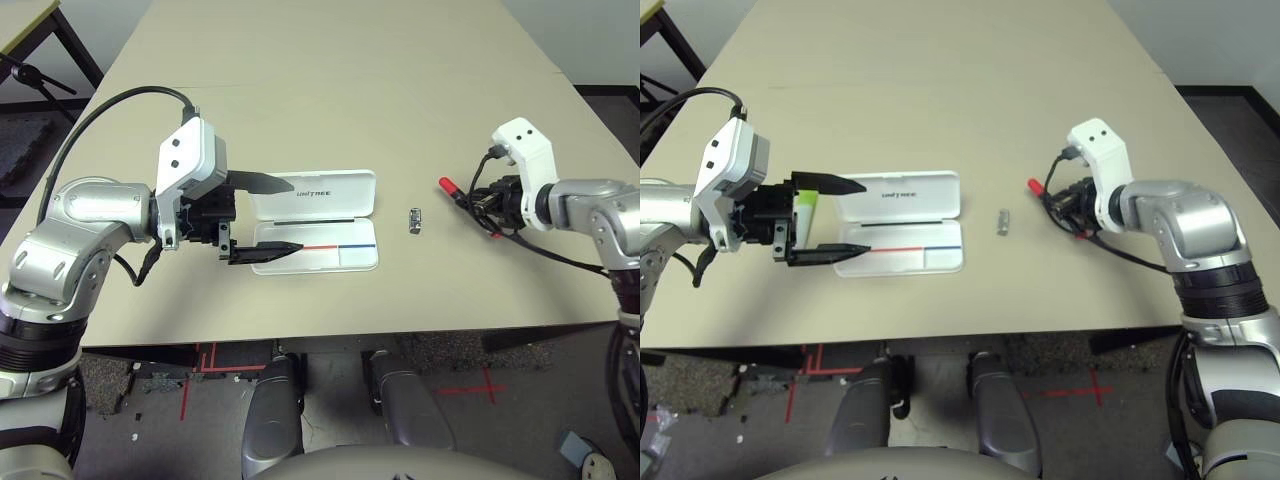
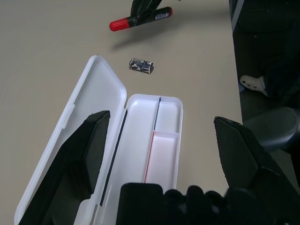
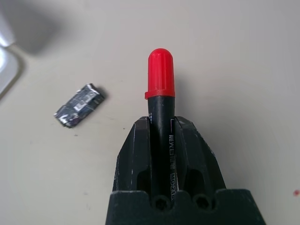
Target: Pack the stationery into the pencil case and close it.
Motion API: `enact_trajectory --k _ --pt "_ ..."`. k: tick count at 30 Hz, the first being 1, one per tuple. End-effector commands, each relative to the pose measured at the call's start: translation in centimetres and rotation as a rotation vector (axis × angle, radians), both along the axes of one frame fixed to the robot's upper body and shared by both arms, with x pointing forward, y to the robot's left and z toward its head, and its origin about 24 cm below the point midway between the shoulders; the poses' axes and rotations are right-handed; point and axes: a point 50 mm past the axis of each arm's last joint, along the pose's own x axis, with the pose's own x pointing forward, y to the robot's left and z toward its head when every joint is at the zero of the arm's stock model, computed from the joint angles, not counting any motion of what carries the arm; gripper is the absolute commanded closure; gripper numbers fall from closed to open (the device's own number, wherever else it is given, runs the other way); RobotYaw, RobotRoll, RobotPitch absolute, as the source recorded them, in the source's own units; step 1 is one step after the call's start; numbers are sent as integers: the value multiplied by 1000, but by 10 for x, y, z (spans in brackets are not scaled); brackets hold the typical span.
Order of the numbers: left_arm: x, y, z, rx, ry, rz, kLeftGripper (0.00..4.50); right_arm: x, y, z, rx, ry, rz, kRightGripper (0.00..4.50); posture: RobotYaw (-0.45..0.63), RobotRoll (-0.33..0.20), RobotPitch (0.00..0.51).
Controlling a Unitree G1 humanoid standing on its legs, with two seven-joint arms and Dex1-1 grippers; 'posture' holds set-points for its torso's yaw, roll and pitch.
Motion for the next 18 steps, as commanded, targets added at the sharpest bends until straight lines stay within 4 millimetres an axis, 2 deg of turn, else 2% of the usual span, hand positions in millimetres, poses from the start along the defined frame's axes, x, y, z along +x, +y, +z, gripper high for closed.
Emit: enact_trajectory --k 1,5,10,18 --pt "0 6 -1 36 2 18 0 -6 12 10 -74 -22 206 4031 -90 0 165" --pt "0 9 -2 60 -1 35 0 -15 23 14 -115 24 456 4031 -88 0 166" --pt "-1 13 -7 116 3 51 0 -12 44 18 -146 48 664 4031 -74 0 169" --pt "-6 16 -11 147 5 74 0 -4 92 16 -129 30 786 4031 -29 0 178"
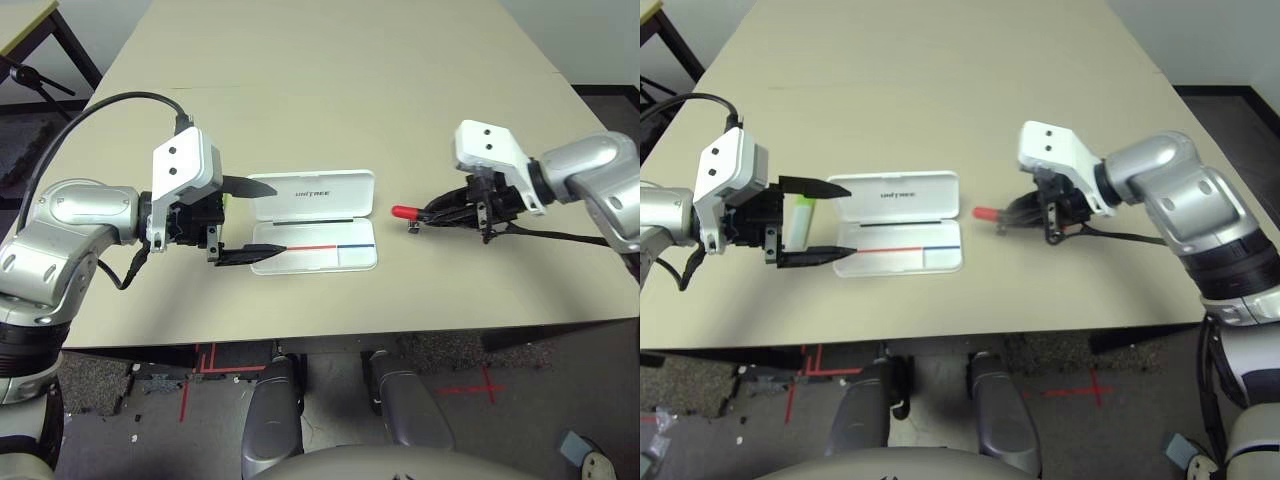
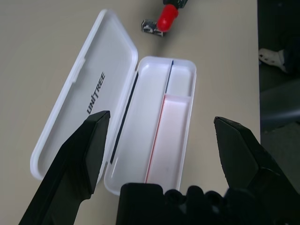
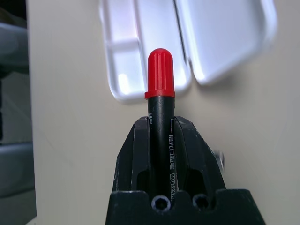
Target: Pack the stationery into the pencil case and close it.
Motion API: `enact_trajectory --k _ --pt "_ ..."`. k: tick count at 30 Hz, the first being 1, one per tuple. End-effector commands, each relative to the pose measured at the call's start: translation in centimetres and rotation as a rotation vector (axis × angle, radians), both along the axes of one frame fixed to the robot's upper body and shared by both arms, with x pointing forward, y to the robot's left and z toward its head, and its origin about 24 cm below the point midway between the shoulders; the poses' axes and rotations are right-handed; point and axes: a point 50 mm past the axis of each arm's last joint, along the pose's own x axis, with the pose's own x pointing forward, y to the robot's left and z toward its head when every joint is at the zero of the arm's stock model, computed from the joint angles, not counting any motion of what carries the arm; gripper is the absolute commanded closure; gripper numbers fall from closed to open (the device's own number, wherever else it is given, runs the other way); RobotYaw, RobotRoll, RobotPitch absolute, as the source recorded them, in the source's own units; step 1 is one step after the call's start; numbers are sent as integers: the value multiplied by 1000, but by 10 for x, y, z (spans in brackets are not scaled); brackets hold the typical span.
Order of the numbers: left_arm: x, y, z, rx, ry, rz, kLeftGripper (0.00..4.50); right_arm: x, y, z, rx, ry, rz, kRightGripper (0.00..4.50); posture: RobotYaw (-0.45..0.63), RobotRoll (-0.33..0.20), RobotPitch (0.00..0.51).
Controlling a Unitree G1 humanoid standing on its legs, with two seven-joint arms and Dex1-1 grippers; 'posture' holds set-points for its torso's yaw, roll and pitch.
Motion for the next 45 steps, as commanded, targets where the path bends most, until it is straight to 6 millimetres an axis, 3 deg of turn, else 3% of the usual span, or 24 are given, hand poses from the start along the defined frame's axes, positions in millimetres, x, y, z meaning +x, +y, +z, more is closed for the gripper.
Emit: enact_trajectory --k 1,16,27,37,45 --pt "-6 -3 -2 14 2 -12 0 4 14 -4 -23 -9 10 4031 -24 0 180" --pt "-10 -7 -7 -8 9 -2 0 1 86 -5 48 -56 160 4031 1 0 182" --pt "-15 -8 -7 -27 12 14 0 4 114 -21 55 -118 171 4031 33 0 183" --pt "-18 -5 -8 -30 29 47 0 11 123 -41 1 -183 142 4031 39 0 188" --pt "-15 -2 -9 -33 26 98 0 11 118 -31 62 -195 181 1139 36 0 189"
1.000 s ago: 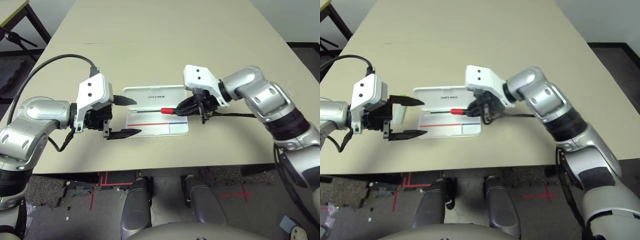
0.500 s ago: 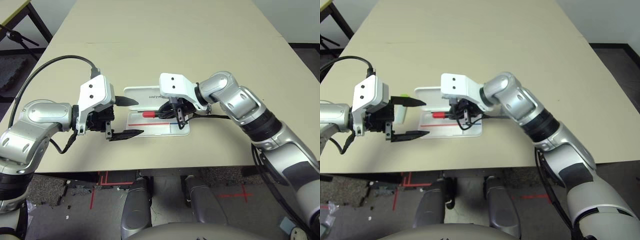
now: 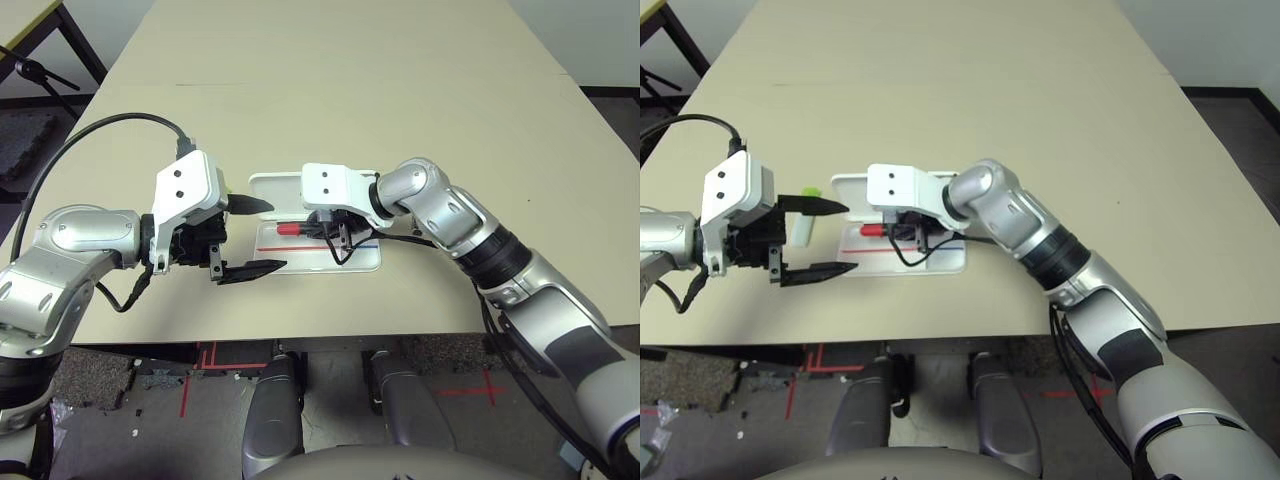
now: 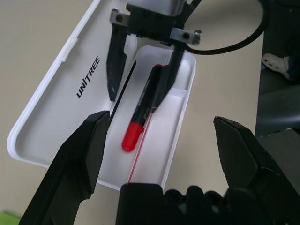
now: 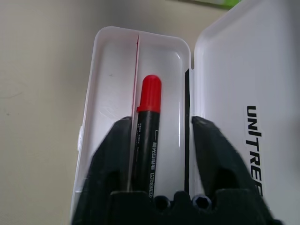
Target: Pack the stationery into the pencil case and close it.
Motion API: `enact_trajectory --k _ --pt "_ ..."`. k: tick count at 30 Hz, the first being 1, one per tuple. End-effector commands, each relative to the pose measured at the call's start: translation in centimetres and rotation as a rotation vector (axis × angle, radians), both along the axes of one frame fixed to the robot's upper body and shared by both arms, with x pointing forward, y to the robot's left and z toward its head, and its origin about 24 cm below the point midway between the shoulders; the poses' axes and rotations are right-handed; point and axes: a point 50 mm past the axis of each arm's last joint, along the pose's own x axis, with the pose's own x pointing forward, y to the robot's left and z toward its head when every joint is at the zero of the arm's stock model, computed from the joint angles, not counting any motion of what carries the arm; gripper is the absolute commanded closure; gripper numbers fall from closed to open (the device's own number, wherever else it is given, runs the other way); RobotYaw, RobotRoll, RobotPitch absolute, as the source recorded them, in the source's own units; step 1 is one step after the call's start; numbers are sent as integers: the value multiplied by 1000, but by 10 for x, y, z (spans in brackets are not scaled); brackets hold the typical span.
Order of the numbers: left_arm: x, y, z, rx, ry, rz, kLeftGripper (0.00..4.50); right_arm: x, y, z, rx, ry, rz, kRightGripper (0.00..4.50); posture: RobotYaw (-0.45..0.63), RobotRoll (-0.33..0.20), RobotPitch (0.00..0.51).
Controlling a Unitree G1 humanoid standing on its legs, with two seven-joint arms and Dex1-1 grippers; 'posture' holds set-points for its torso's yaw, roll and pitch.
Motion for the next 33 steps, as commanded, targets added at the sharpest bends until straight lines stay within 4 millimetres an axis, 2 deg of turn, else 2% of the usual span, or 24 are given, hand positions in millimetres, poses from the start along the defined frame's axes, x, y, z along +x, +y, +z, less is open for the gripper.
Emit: enact_trajectory --k 1,3,7,12,15,19,25,33 --pt "0 4 0 -3 -11 37 0 -1 -6 4 39 13 44 753 35 0 189" --pt "4 9 -1 13 -9 79 0 -3 -13 5 39 23 64 43 35 0 189" --pt "9 22 -7 42 9 207 0 -12 -33 9 61 112 89 43 34 0 191" --pt "13 33 -12 48 74 391 0 -20 -68 17 67 221 85 43 32 0 194" --pt "18 42 -16 15 137 561 0 -22 -81 21 91 252 52 43 9 0 198" --pt "23 43 -22 3 186 708 0 -27 -79 18 128 269 32 43 -2 0 202" --pt "43 52 -33 -41 274 1031 0 -33 -74 14 145 288 30 43 -9 0 203" --pt "58 49 -47 -78 337 1126 0 -36 -73 11 142 289 22 43 -29 0 204"
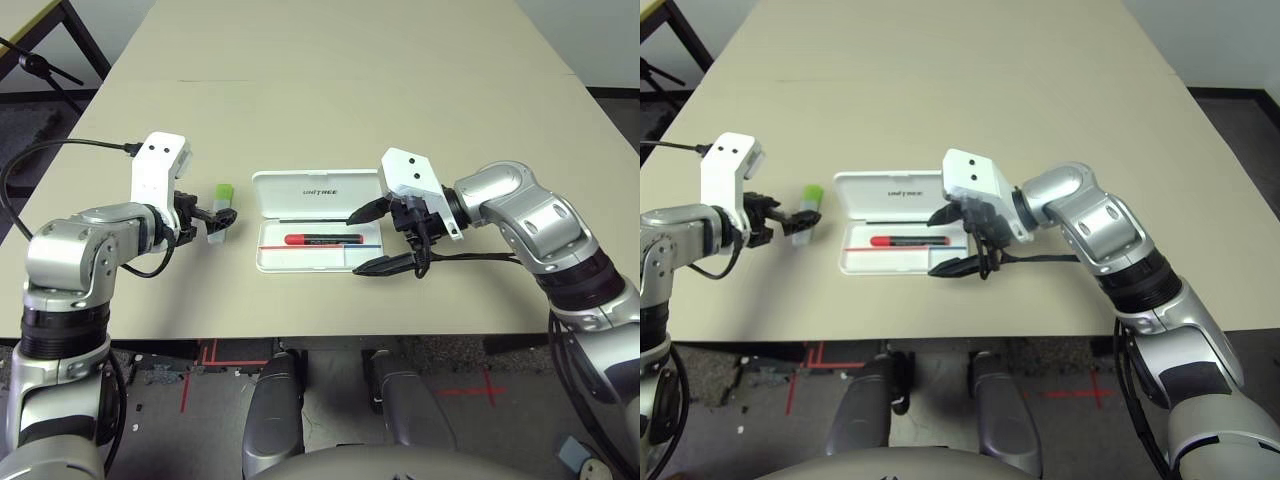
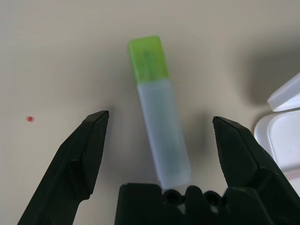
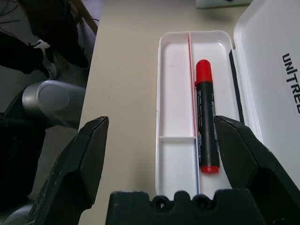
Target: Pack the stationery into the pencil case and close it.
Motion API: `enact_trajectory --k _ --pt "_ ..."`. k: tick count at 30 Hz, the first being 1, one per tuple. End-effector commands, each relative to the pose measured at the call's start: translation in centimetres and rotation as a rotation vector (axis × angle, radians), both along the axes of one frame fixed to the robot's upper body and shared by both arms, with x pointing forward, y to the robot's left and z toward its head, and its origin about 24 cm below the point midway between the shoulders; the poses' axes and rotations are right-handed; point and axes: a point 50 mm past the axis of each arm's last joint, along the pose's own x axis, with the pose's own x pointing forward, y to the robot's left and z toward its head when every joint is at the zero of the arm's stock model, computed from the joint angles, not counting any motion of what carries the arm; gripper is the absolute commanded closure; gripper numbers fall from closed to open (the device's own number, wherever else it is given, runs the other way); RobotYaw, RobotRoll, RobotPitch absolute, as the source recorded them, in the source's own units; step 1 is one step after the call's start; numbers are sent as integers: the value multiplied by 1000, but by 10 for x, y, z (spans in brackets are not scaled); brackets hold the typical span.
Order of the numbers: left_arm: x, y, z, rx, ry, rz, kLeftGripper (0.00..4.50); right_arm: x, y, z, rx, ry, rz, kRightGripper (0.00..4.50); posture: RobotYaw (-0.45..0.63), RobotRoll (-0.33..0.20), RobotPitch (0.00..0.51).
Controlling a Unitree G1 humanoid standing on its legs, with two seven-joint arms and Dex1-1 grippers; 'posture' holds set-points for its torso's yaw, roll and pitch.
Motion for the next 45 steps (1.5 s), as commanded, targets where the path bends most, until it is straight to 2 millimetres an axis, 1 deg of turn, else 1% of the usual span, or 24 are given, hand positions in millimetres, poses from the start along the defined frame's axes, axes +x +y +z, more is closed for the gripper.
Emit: enact_trajectory --k 1,8,14,17,21,23,24,25,30,35,37,41,45 --pt "5 5 -3 10 13 72 0 -5 0 -2 1 8 4 43 -33 0 203" --pt "19 7 -11 16 8 115 0 -6 -1 -4 -3 3 -14 43 -59 0 202" --pt "23 6 -20 39 25 104 0 -8 -3 -3 -5 -2 -26 43 -69 0 202" --pt "23 5 -25 67 37 86 579 -8 -3 -3 -6 -5 -32 0 -71 0 200" --pt "21 5 -29 94 50 54 2138 -7 -3 -3 -6 -9 -34 0 -68 0 197" --pt "19 7 -29 109 50 45 2855 -7 -3 -3 -6 -10 -34 0 -65 0 196" --pt "18 9 -29 118 51 41 3294 -7 -3 -3 -5 -10 -35 0 -65 0 196" --pt "17 12 -29 125 52 39 3412 -6 -3 -3 -5 -11 -35 0 -65 0 196" --pt "7 28 -21 181 21 -33 3404 -5 -2 -3 -5 -15 -36 0 -51 0 199" --pt "-9 58 -14 276 -7 -160 3404 -4 -1 -3 3 -25 -40 0 -42 0 203" --pt "-14 72 -10 312 3 -168 3404 -3 -1 -3 3 -26 -40 0 -38 0 204" --pt "-24 91 -1 346 5 -197 3404 -2 -1 -4 0 -28 -41 0 -31 0 204" --pt "-35 99 7 364 3 -291 3404 -2 -1 -4 -1 -30 -39 0 -23 0 203"
